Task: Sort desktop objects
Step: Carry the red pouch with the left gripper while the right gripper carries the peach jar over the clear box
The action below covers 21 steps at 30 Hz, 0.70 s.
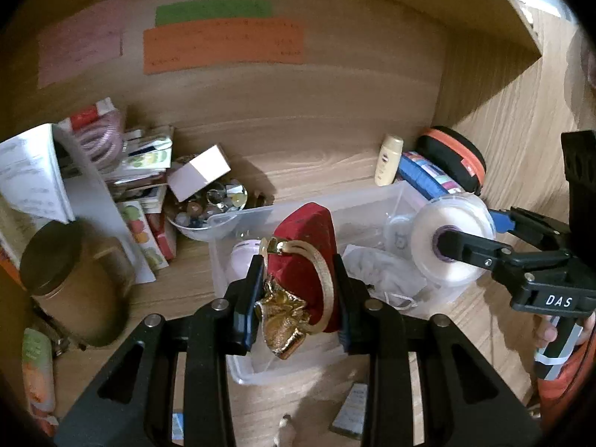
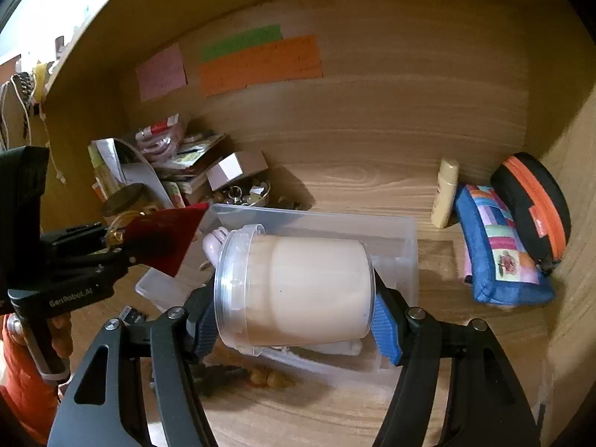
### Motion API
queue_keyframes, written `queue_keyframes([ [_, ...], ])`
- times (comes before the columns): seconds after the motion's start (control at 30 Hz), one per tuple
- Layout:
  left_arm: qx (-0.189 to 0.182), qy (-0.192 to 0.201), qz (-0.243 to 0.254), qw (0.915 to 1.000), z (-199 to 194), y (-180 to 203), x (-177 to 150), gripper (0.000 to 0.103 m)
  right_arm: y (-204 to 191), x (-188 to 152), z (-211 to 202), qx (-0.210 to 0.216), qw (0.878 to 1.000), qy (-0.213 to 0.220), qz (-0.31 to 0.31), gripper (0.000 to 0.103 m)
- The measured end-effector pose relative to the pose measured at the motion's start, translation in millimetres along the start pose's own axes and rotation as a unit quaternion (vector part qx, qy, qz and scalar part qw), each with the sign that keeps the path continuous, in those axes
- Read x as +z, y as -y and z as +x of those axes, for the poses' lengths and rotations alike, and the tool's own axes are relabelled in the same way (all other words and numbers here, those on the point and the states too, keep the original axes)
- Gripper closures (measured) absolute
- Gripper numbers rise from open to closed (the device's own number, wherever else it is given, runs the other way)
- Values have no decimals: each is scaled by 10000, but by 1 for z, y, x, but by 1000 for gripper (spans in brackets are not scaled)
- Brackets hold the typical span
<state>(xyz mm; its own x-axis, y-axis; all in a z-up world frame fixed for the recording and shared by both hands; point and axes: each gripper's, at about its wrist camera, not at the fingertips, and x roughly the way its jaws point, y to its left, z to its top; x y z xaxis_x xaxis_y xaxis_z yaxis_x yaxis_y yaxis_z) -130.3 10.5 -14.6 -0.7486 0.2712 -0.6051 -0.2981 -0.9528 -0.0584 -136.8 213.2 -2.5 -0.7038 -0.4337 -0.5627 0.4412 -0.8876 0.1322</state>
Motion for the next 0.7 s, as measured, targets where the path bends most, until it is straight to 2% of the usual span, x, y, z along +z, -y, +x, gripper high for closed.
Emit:
queue_keyframes([
  [0.4, -132, -361, -34, 9993, 49, -2, 10, 71, 4, 12, 42, -181, 9989, -389, -197, 39],
  [0.57, -33, -570, 27, 9984, 65, -1, 12, 70, 2, 14, 55, -396, 9979, -427, -274, 39],
  [0.7, 44, -660, 100, 9978, 75, 1, 13, 70, 3, 13, 63, -409, 9978, -477, -226, 39],
])
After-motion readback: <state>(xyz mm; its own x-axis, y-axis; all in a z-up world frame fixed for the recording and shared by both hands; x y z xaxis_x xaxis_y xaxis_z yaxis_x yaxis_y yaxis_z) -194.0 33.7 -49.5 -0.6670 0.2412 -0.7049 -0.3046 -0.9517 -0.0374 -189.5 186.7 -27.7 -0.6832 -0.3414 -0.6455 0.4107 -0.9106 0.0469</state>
